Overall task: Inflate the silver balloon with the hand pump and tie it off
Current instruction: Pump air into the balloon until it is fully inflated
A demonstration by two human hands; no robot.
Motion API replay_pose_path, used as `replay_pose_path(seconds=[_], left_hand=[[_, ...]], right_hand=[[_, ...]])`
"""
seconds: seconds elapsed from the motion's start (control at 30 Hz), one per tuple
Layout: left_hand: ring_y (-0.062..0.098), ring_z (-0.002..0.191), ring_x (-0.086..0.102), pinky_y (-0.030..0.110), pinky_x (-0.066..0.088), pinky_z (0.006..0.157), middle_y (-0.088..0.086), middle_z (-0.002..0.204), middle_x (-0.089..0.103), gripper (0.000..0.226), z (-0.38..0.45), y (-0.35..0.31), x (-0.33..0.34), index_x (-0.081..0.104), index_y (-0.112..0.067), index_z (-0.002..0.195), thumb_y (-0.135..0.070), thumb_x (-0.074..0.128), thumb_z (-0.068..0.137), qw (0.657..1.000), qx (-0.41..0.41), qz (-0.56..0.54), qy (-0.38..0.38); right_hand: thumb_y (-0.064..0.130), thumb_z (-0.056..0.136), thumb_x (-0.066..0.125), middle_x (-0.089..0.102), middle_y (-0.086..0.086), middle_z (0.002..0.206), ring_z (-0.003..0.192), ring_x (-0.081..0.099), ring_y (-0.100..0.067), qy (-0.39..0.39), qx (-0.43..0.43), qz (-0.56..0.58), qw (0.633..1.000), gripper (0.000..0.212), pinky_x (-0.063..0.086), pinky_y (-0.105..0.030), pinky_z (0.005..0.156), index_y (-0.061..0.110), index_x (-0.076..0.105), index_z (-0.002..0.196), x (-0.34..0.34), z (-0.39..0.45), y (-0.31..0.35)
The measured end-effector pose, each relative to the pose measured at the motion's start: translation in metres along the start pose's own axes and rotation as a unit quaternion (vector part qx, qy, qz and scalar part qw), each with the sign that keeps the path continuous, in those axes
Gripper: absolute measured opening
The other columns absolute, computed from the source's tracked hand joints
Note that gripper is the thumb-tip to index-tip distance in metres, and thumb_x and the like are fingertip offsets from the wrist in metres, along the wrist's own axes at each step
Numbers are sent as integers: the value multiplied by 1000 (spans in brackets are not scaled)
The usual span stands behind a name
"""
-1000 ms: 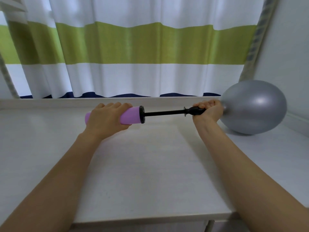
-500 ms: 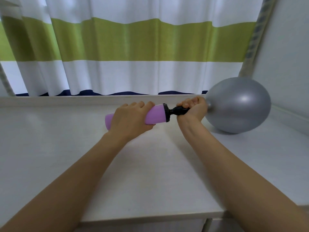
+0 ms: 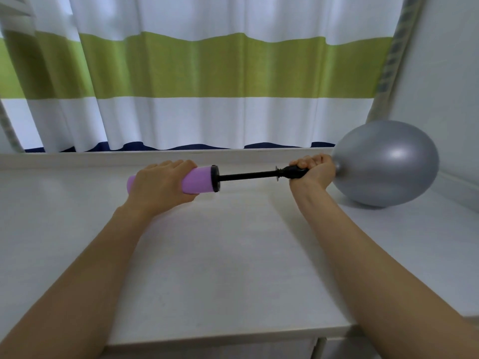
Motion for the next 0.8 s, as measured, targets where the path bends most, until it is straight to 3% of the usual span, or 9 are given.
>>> replay_pose_path(seconds=[0.17,0.43,0.8], left_hand=[[17,67,44,28,31,62,-12,76,52,38,0,14,2,56,-28,96,-41,72,64,999,-29,0,23],[24,68,54,30,36,62,0,82,64,39,10,-49,-2,56,-19,96,-38,71,65,998,52,17,-10],[22,71,55,28,30,61,-5,84,63,40,11,-71,5,54,-21,96,-46,67,67,999,52,3,-12]], right_hand=[[9,85,32,22,7,35,29,24,-13,-13,-10,5,1000,33,31,-16,43,20,22,56,-5,4,7],[9,84,32,23,7,37,30,25,-12,10,-2,7,1000,32,31,-17,41,20,23,55,6,-9,-9],[10,85,34,22,6,36,30,24,-13,43,30,-36,998,33,30,-21,46,19,23,55,15,-20,-30]])
Point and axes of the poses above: each hand's wrist, its own z-axis towards the middle knuckle, its own x-axis out of the palm, y = z × x, the point moved 8 cm from there along z, towards the middle knuckle
